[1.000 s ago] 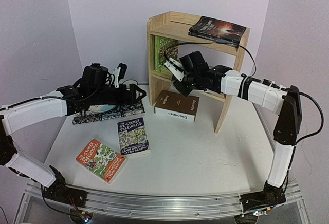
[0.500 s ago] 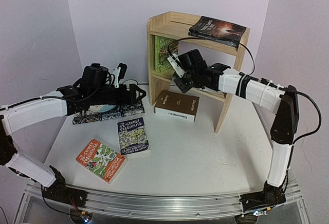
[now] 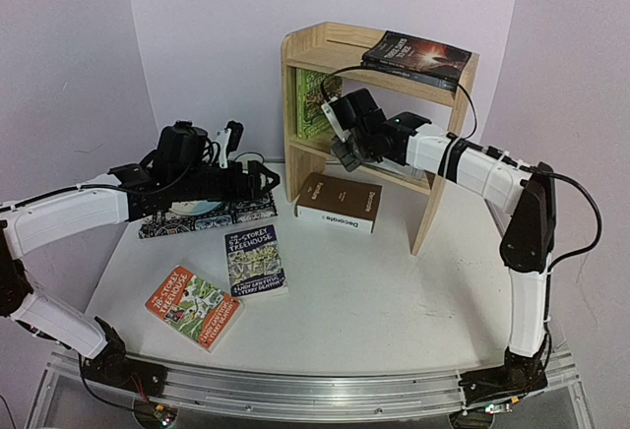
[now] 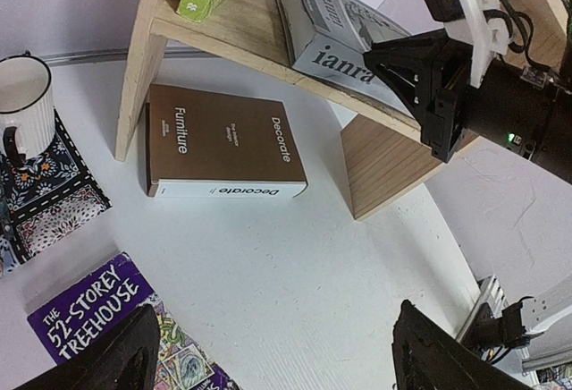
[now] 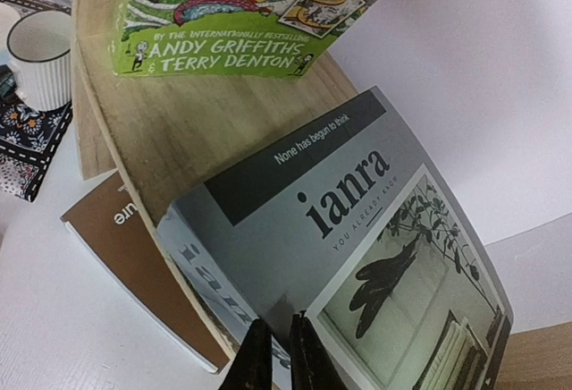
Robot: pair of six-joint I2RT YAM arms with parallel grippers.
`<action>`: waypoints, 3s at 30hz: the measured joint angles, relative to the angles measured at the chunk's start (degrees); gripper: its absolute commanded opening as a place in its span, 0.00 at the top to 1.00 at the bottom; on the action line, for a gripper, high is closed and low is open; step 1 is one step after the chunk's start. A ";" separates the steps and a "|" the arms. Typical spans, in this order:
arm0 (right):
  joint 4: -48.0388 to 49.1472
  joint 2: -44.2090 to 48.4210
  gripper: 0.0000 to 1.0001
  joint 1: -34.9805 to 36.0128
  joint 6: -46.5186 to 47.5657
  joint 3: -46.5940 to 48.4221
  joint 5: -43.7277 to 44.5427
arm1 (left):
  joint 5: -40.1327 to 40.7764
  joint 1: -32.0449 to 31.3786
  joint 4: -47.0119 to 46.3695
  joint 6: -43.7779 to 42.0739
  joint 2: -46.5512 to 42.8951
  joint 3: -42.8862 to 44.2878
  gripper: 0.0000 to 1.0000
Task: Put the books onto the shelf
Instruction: Adjust the book on the shelf.
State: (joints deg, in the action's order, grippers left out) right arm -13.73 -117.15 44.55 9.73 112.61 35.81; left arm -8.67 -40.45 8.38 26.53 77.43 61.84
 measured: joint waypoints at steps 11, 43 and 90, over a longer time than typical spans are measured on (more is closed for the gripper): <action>-4.74 -0.82 0.97 0.42 -2.80 1.76 7.69 | 0.31 0.01 0.07 -1.10 1.04 0.00 0.08; 0.94 35.50 0.30 6.15 -1.69 -29.08 -21.21 | -0.81 0.00 -14.80 -4.33 18.85 12.31 0.22; -2.78 79.17 0.24 6.23 -4.38 -60.16 -30.34 | -12.25 0.00 -15.91 6.18 50.42 49.55 0.56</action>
State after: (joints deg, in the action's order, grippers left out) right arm -16.51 -37.98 50.78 5.34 52.45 5.47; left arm -20.92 -40.45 -7.53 32.72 127.85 111.39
